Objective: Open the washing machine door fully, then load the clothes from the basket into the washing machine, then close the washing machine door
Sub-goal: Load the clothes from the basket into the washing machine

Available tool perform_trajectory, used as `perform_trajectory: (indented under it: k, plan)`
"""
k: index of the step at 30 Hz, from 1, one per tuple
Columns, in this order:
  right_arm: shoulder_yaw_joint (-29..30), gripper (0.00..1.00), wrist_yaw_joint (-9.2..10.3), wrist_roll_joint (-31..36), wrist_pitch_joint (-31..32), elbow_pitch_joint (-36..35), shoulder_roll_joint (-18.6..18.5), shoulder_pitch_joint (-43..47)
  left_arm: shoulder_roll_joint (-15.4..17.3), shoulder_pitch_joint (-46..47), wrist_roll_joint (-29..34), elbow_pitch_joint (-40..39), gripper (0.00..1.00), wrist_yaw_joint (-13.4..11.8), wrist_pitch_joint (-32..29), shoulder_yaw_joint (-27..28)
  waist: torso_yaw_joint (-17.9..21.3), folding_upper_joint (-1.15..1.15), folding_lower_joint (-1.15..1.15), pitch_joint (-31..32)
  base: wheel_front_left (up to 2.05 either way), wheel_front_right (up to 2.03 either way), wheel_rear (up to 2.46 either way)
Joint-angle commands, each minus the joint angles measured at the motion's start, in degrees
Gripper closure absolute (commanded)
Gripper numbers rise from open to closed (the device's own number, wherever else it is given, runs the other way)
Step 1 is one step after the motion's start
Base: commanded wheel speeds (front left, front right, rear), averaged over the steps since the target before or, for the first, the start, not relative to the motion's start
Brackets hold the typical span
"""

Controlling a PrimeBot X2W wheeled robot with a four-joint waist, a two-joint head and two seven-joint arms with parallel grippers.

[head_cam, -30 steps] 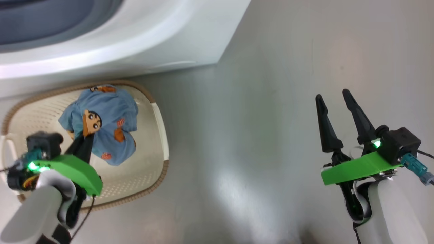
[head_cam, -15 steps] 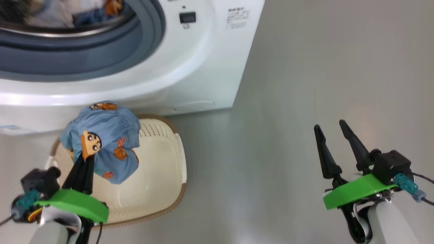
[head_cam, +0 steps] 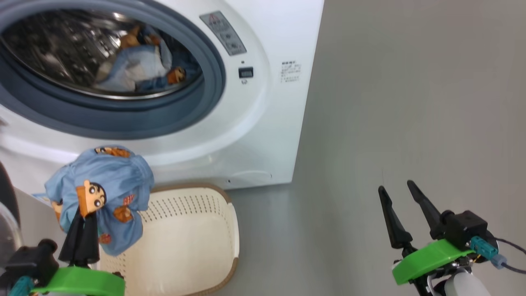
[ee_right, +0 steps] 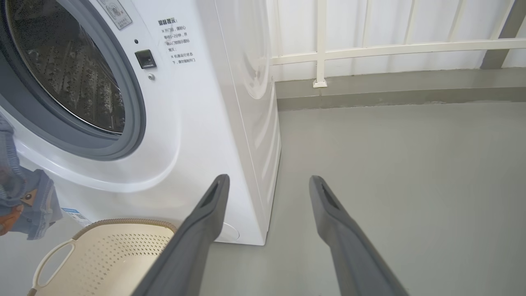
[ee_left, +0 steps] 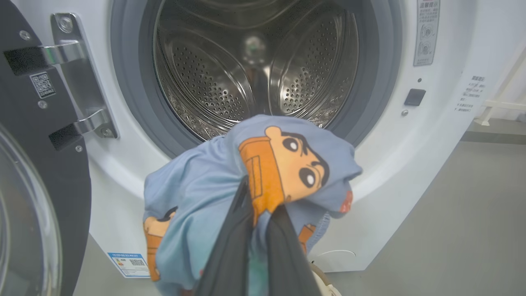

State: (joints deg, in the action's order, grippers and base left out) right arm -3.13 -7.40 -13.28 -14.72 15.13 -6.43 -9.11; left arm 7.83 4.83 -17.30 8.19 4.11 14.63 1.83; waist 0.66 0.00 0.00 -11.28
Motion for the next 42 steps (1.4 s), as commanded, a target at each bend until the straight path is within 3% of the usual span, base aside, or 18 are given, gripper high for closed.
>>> perform_trajectory:
  k: [1, 20, 33, 42]
  plan:
    - [-1.5, 0.0, -0.09, -0.7, -0.3, -0.9, -0.4, 0.7, 0.7, -0.2, 1.0, -2.4, 1.0, 0.3, 0.4, 2.7, -0.6, 0.0, 0.0, 4.1, 0.0, 0.0, 0.0]
    - [-2.4, 0.0, -0.09, -0.8, -0.3, -1.0, -0.7, 3.6, -3.7, -9.7, 5.5, -10.1, 1.0, 2.1, 0.4, 8.9, 0.5, 0.0, 0.0, 10.2, 0.0, 0.0, 0.0]
    - [-2.0, 0.0, -0.09, -0.6, -0.3, -1.9, -0.7, 3.6, -4.6, -8.8, 5.9, -8.9, 1.0, 2.6, 0.4, 9.1, 0.6, 0.0, 0.0, 8.4, 0.0, 0.0, 0.0]
    - [-1.9, 0.0, -0.09, -0.5, -0.3, -2.3, -0.4, 2.0, -4.5, -2.3, 6.6, -6.0, 1.0, 3.0, 0.4, 8.9, 1.9, 0.0, 0.0, 4.0, 0.0, 0.0, 0.0]
